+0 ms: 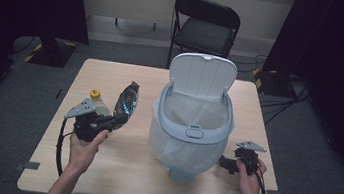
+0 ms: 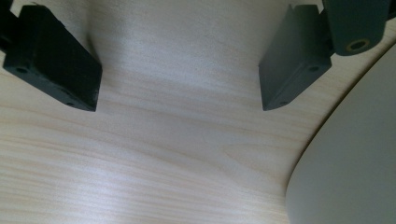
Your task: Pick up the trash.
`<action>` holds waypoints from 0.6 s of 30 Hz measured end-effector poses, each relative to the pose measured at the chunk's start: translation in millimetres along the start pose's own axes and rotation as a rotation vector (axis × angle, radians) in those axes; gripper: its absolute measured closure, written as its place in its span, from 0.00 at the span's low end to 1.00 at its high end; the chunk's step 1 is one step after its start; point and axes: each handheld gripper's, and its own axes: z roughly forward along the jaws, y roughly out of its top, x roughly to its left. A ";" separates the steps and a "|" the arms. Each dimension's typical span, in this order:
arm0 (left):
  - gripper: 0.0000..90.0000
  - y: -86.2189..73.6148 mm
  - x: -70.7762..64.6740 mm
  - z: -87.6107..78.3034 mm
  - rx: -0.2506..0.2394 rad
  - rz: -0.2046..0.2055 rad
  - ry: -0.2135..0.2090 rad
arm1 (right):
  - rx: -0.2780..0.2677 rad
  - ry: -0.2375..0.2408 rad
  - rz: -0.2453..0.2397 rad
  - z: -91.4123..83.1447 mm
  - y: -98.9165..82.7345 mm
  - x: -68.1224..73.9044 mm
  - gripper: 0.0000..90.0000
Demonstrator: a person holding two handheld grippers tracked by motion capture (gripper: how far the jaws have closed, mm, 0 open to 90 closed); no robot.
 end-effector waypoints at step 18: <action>1.00 39.0 -11.5 -7.9 -0.102 0.021 -0.043 | -0.001 0.002 -0.004 1.5 1.1 -0.4 0.13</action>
